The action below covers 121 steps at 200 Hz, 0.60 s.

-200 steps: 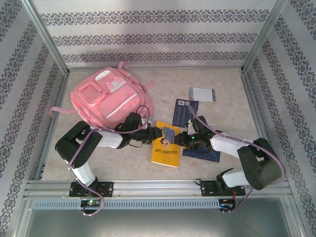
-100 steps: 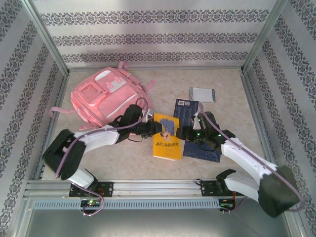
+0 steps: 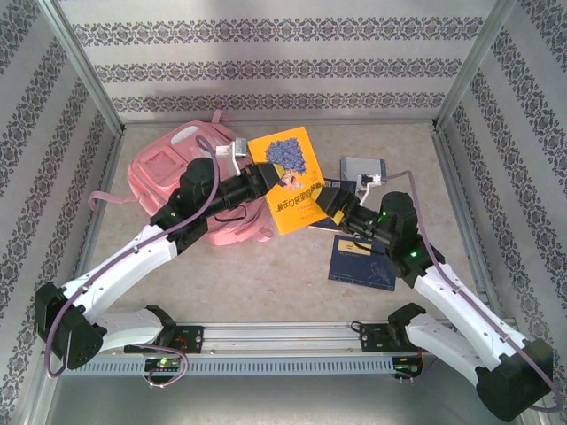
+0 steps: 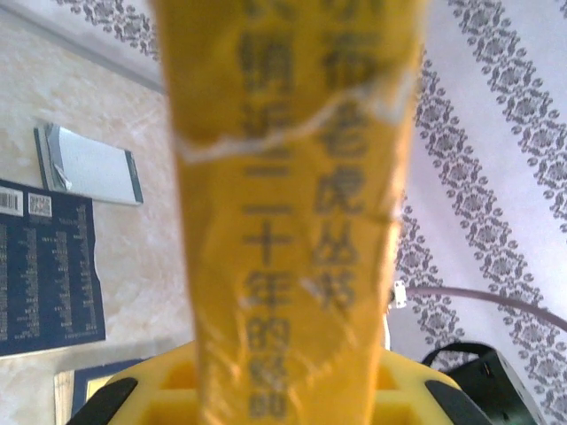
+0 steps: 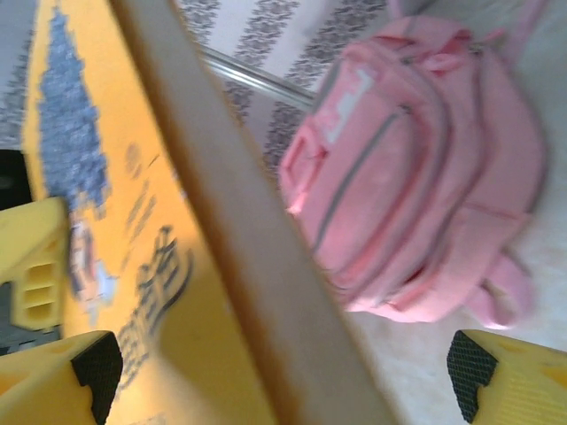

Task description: Pack books, pencil case, and school supplies into a backpack

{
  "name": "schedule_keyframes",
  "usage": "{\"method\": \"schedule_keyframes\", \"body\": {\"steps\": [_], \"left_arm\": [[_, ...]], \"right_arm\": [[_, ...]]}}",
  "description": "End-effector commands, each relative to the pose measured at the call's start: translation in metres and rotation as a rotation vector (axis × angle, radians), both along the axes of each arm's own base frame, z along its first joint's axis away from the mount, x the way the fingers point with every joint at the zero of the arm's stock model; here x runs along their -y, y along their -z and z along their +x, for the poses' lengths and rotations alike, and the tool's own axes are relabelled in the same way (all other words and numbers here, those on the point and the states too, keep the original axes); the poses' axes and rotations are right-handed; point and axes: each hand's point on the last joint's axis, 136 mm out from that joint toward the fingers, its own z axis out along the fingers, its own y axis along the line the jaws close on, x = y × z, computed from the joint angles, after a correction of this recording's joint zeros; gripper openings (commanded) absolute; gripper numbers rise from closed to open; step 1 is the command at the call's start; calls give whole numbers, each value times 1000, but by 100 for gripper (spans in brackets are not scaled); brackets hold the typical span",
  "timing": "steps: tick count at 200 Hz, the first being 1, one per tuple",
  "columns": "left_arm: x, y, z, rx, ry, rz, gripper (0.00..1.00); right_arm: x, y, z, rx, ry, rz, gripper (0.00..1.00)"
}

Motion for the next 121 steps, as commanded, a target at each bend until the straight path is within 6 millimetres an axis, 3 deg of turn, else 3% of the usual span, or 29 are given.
{"method": "schedule_keyframes", "body": {"steps": [1,45,91,121], "left_arm": [[-15,-84,4,176,-79,-180,0],[-31,-109,9,237,-168,-241,0],[-41,-111,12,248,-226,-245,0],[-49,-120,9,269,-256,-237,0]], "right_arm": [[-14,-55,1,97,-30,191,96],[-30,-101,-3,207,-46,384,96],[-16,-128,2,290,40,468,94],[-9,-110,7,270,85,396,94]]}}
